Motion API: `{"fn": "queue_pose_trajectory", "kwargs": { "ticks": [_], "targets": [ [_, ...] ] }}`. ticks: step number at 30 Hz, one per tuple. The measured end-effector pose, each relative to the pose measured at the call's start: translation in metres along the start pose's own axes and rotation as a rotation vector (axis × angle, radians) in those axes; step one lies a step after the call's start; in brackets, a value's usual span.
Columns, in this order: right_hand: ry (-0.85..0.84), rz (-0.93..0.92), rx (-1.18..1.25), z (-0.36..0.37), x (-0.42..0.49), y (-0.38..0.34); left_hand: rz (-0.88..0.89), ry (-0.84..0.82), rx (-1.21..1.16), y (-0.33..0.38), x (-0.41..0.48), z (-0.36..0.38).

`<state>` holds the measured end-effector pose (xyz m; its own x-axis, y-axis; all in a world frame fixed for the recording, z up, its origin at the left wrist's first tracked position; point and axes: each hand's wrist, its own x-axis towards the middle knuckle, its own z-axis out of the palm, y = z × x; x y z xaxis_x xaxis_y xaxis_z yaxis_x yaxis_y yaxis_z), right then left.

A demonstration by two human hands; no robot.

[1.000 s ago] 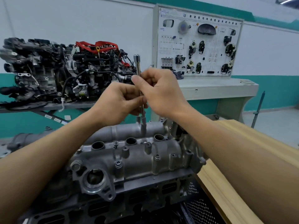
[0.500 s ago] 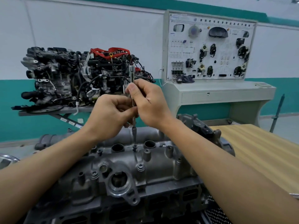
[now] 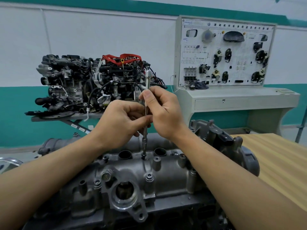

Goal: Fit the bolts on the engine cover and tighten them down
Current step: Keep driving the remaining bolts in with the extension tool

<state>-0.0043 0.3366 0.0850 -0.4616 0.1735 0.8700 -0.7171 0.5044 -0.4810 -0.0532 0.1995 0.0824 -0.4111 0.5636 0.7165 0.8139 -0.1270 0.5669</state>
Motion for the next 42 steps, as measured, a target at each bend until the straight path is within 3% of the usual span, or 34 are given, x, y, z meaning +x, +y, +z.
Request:
{"fn": "queue_pose_trajectory", "kwargs": {
  "ticks": [5, 16, 20, 24, 31, 38, 42],
  "targets": [
    [-0.110, 0.069, 0.158, -0.008, -0.002, -0.004, -0.018, -0.071, -0.019, 0.000, -0.001, -0.002],
    [-0.103, 0.126, 0.259, -0.015, -0.002, -0.007, -0.051, -0.093, 0.008, 0.006, -0.005, -0.008],
    [-0.200, 0.233, 0.408, -0.017, -0.001, -0.009, -0.106, -0.183, -0.015, 0.002, -0.004, -0.009],
    [-0.247, 0.274, 0.393, -0.017, -0.003, -0.011, -0.148, -0.221, -0.096, 0.002, -0.005, -0.009],
    [-0.181, 0.260, 0.351, -0.017, -0.004, -0.014, -0.071, -0.080, -0.028, 0.006, -0.004, -0.010],
    [-0.263, 0.317, 0.416, -0.019, -0.002, -0.010, -0.116, -0.203, -0.063, 0.003, -0.004, -0.012],
    [-0.258, 0.341, 0.384, -0.017, -0.002, -0.007, -0.104, -0.191, -0.057, 0.002, -0.005, -0.010]
  ]
}}
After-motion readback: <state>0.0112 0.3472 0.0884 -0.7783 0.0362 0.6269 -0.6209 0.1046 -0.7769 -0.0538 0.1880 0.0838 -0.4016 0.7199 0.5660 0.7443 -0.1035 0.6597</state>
